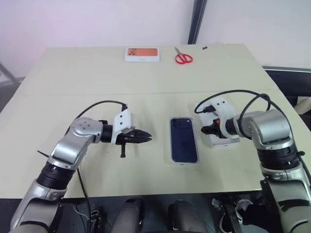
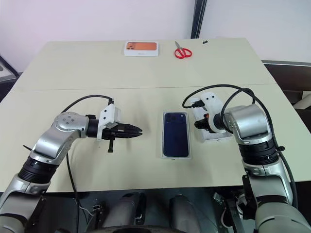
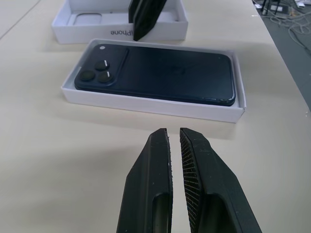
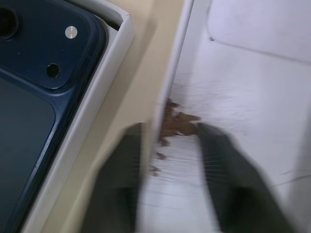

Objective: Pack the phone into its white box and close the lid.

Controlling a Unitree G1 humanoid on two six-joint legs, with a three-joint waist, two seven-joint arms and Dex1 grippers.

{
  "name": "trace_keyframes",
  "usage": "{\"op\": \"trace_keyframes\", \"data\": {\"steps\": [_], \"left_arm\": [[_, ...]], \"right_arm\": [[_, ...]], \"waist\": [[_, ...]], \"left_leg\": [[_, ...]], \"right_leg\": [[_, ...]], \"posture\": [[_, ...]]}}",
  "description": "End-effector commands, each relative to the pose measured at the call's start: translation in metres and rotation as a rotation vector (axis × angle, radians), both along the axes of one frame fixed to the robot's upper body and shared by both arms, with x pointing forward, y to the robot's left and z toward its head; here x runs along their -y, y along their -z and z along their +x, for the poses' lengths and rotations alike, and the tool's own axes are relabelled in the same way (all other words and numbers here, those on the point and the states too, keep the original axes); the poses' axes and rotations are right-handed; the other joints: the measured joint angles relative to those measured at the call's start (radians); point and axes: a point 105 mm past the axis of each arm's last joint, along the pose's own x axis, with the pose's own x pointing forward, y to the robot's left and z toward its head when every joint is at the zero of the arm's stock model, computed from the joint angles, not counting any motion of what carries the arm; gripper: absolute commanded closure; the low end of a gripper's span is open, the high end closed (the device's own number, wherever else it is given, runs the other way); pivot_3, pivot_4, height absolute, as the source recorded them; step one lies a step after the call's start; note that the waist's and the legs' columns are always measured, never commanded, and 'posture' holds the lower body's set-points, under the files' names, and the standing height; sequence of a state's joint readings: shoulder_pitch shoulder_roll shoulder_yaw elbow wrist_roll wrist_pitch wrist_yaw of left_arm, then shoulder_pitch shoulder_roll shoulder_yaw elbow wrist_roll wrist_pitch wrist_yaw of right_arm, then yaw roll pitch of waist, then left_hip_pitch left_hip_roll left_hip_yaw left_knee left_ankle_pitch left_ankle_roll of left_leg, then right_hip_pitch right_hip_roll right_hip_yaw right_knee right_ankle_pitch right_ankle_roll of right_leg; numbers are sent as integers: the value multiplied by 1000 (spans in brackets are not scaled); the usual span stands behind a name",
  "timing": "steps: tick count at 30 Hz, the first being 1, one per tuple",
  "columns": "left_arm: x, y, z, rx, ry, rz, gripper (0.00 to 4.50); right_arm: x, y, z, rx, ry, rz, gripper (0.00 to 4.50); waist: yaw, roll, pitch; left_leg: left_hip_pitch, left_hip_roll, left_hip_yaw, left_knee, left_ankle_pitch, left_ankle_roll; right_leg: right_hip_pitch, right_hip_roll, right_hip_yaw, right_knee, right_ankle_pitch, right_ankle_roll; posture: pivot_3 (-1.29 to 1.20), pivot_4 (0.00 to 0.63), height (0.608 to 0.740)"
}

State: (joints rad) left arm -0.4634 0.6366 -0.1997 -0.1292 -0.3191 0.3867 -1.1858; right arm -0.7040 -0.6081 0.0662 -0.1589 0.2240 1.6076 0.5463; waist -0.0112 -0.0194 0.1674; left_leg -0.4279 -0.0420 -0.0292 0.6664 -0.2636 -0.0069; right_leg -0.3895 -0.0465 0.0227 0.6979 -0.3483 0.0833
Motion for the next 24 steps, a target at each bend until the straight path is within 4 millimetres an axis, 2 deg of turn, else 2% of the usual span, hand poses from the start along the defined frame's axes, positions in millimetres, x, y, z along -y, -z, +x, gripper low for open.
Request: {"op": "trace_keyframes", "data": {"steps": [1, 4, 7, 10, 12, 14, 16, 19, 24], "left_arm": [[1, -11, -3, 32, 8, -33, 4066], [-3, -12, -1, 30, -19, -47, 4066], [-12, -15, 6, 39, -75, -65, 4066], [-21, -17, 13, 48, -132, -81, 4066], [-29, -21, 20, 60, -178, -98, 4066], [-38, -25, 28, 76, -229, -112, 4066], [-42, -27, 33, 87, -256, -118, 4066], [-46, -35, 39, 105, -283, -137, 4066], [-42, -33, 40, 117, -263, -104, 4066]], "right_arm": [[2, -13, 5, 41, 34, 35, 4479], [1, -32, 14, 108, 75, 121, 4479], [-12, -67, 19, 203, 26, 294, 4479], [-31, -95, 12, 251, -93, 507, 4479], [-52, -102, -4, 210, -244, 679, 4479], [-78, -100, -23, 132, -371, 865, 4479], [-93, -97, -37, 81, -400, 975, 4479], [-123, -80, -59, -21, -325, 1127, 4479], [-154, -65, -73, -62, -116, 1255, 4479]], "waist": [[-2, 0, 0], [-4, 0, 0], [-7, 1, 0], [-6, 1, 0], [-6, 1, 0], [-5, 0, 0], [-7, 0, 0], [-4, 0, 0], [-30, 0, 0]], "left_leg": [[0, 0, 0, 0, 0, 0], [0, 0, 0, 0, 0, 0], [0, 0, 0, -1, 0, 0], [0, 0, 0, -2, 0, 0], [0, 0, 0, -2, 0, 0], [0, 0, 0, -1, 0, 0], [1, 1, 0, -1, 0, 0], [-1, 1, 0, 0, 0, 1], [-1, 1, 0, 0, -1, 2]], "right_leg": [[0, 0, 0, 0, 0, 0], [0, 0, 0, 0, 0, 0], [-1, 0, 0, 1, 0, 0], [-2, 0, 0, 1, 0, 0], [-1, 0, 0, 1, 0, 0], [-1, 0, 0, 1, 0, 0], [0, 0, 0, 1, 0, 0], [0, 0, -1, 0, 0, 0], [0, 0, -1, 1, 0, 0]], "posture": [[0, 150, 740], [0, 150, 740], [0, 150, 740], [0, 150, 740], [0, 150, 740], [0, 150, 740], [0, 150, 740], [0, 150, 740], [0, 150, 740]]}}
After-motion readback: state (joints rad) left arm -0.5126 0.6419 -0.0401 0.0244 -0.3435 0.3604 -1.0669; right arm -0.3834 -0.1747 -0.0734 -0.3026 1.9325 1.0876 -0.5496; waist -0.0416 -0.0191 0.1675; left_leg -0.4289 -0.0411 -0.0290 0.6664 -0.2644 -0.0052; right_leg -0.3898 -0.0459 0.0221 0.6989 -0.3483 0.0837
